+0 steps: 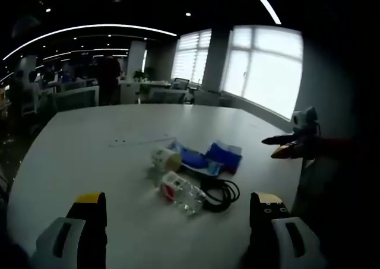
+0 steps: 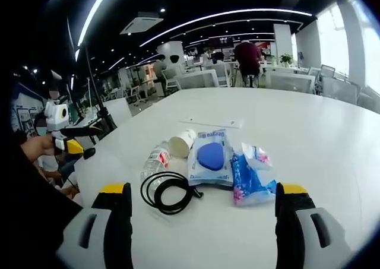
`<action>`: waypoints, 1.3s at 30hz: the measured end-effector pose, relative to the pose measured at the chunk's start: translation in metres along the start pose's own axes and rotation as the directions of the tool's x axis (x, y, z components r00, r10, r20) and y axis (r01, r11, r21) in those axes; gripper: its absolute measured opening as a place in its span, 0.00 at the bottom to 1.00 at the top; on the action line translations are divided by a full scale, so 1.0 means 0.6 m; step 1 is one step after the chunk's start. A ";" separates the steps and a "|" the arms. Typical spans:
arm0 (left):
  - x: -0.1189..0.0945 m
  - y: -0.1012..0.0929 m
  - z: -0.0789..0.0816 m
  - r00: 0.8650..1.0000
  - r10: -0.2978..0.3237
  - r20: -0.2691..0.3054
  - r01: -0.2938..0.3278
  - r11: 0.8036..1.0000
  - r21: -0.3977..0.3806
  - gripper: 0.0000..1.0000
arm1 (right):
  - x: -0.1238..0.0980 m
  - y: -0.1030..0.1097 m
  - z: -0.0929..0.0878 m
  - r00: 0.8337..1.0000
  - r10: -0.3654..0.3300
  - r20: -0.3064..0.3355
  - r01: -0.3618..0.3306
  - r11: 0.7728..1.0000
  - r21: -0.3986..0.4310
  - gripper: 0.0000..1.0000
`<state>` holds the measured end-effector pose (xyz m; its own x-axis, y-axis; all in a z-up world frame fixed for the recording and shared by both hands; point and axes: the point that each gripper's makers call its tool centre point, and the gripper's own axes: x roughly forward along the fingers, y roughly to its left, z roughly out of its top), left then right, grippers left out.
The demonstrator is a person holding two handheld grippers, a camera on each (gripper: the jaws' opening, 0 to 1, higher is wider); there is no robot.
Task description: Arrange the tabletop items into an orderly group along one side of the table until the central work area is clear of visible clutter.
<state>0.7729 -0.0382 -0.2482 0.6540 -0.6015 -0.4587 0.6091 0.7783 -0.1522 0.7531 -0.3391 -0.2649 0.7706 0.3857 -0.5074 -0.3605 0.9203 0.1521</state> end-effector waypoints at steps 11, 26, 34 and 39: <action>0.010 -0.017 0.000 1.000 -0.022 -0.012 0.022 1.000 0.016 1.00 | 0.010 0.009 0.002 1.000 0.001 -0.008 -0.001 1.000 -0.031 0.94; 0.013 -0.009 0.002 1.000 -0.022 -0.010 0.022 1.000 0.021 1.00 | 0.030 0.017 0.013 1.000 0.009 -0.025 -0.010 1.000 -0.026 0.88; 0.001 -0.002 0.004 1.000 -0.003 0.002 0.003 1.000 0.018 1.00 | 0.054 0.040 0.026 0.998 0.037 -0.043 -0.039 0.998 -0.046 0.83; -0.007 0.010 -0.004 1.000 0.011 0.009 -0.011 1.000 -0.004 1.00 | 0.077 0.059 0.038 0.997 0.055 -0.050 -0.058 0.997 -0.057 0.81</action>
<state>0.7728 -0.0306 -0.2494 0.6646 -0.5945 -0.4527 0.5999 0.7857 -0.1511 0.7880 -0.2872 -0.2637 0.7224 0.4316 -0.5402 -0.4338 0.8913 0.1321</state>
